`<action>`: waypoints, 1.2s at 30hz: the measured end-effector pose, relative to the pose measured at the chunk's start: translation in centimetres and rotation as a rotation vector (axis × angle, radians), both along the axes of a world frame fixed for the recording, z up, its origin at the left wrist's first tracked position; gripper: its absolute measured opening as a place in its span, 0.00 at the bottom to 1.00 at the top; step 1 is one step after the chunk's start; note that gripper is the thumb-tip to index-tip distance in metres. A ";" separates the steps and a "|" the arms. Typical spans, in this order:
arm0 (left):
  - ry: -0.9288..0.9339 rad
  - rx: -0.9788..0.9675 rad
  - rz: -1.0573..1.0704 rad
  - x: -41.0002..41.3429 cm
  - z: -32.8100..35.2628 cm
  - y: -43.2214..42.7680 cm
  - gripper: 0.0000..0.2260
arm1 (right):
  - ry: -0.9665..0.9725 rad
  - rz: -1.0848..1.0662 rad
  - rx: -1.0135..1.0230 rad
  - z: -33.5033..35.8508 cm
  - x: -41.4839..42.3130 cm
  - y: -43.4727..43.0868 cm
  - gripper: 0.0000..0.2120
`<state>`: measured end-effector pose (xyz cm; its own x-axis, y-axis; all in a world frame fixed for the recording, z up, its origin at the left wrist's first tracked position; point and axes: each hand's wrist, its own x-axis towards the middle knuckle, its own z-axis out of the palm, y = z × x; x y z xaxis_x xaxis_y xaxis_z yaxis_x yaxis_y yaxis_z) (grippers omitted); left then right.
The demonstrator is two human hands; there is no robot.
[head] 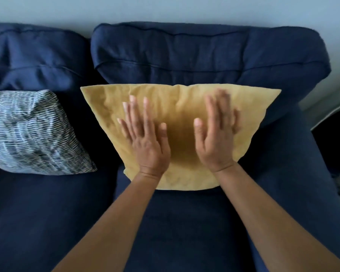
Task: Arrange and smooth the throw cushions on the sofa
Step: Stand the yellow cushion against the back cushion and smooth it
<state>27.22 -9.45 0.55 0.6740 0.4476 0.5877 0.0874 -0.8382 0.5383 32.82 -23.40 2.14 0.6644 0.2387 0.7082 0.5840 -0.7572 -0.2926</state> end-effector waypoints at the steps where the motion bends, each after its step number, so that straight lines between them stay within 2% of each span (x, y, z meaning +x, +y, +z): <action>1: 0.024 0.039 -0.044 -0.1 -1.0 -1.0 0.25 | 0.017 0.071 -0.100 -0.9 -0.5 0.7 0.24; 5: 0.135 0.180 -0.049 0.5 -4.5 -0.7 0.25 | 0.104 0.144 -0.422 -4.3 1.2 0.4 0.25; 10: 0.219 0.521 -0.251 1.4 -5.2 0.0 0.29 | 0.322 -0.082 -0.402 -5.8 7.1 -3.3 0.26; 12: 0.270 0.567 -0.223 2.4 -4.9 0.6 0.30 | 0.331 -0.186 -0.402 -6.1 8.2 -4.8 0.27; 15: 0.362 0.477 -0.083 5.1 -4.6 2.7 0.31 | 0.368 -0.292 -0.330 -5.7 8.6 -5.6 0.27; 17: 0.429 0.427 -0.048 6.8 -4.4 3.7 0.31 | 0.434 -0.346 -0.271 -4.8 8.7 -5.4 0.28; 19: 0.455 0.394 -0.040 7.8 -4.6 3.9 0.30 | 0.411 -0.362 -0.232 -3.4 8.1 -4.6 0.30; 22: 0.454 0.373 -0.037 8.2 -5.0 4.2 0.29 | 0.196 -0.128 -0.199 -1.6 5.5 -1.3 0.30; 24: 0.459 0.377 -0.037 8.1 -5.2 4.4 0.28 | 0.111 0.088 -0.315 -2.4 3.5 1.7 0.30; 26: 0.442 0.369 -0.047 7.8 -5.2 4.5 0.26 | 0.064 0.178 -0.504 -4.6 2.8 2.8 0.29; 29: 0.393 0.372 -0.098 7.2 -5.3 5.9 0.25 | 0.042 0.068 -0.648 -7.4 4.9 -0.2 0.30; 32: 0.402 0.432 -0.118 6.3 -5.5 8.5 0.25 | 0.127 -0.111 -0.600 -8.3 6.8 -4.3 0.31; 34: 0.402 0.404 -0.045 6.1 -5.4 9.5 0.26 | 0.171 -0.160 -0.573 -8.5 7.2 -5.5 0.30; 36: 0.363 0.259 0.127 5.3 -5.0 9.6 0.26 | 0.191 -0.154 -0.569 -8.7 7.2 -5.4 0.29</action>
<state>32.56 0.11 -4.49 0.8063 0.4096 0.4268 0.3421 -0.9115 0.2285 40.04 -28.80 -6.54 0.8238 0.4354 0.3629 0.4328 -0.8966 0.0934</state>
